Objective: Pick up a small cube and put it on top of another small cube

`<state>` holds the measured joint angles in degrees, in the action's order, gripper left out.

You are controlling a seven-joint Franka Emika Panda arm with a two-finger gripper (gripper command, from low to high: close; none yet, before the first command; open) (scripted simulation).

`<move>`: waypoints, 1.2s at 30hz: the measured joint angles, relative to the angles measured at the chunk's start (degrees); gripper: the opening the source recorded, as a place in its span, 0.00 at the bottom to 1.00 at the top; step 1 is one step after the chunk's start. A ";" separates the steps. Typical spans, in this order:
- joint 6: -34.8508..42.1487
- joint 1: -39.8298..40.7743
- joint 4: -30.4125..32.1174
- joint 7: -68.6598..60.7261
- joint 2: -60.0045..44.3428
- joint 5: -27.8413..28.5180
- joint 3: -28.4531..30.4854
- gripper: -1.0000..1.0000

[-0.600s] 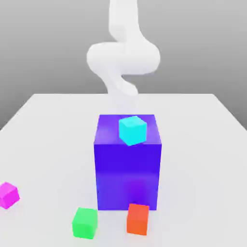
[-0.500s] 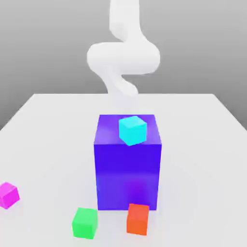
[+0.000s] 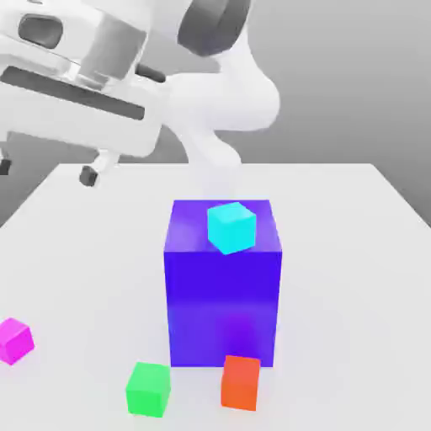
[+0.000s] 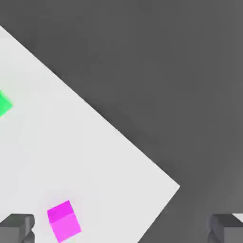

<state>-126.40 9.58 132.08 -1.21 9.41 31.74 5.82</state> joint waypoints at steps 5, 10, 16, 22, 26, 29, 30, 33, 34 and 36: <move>-1.14 3.33 0.64 -16.01 -7.68 1.11 2.42 0.50; -3.54 6.92 1.54 -33.11 -14.45 0.48 3.27 0.50; -7.75 11.28 2.87 -54.65 -20.96 -2.05 3.23 0.50; -12.90 17.32 4.36 -76.89 -25.29 -6.05 1.24 0.50; -16.59 21.93 5.37 -92.12 -26.86 -9.54 -0.92 0.50; -19.51 25.80 6.15 -103.76 -27.32 -12.63 -2.95 0.50; -20.48 27.23 6.40 -107.68 -27.34 -13.74 -3.76 0.50; -23.42 31.80 7.14 -119.59 -27.03 -17.40 -6.40 0.50; -24.40 33.49 7.38 -123.63 -26.81 -18.73 -7.41 0.50; -26.36 36.83 7.85 -131.93 -26.18 -21.75 -9.36 0.50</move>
<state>-152.76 46.41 139.93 -133.14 -16.77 9.98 -3.54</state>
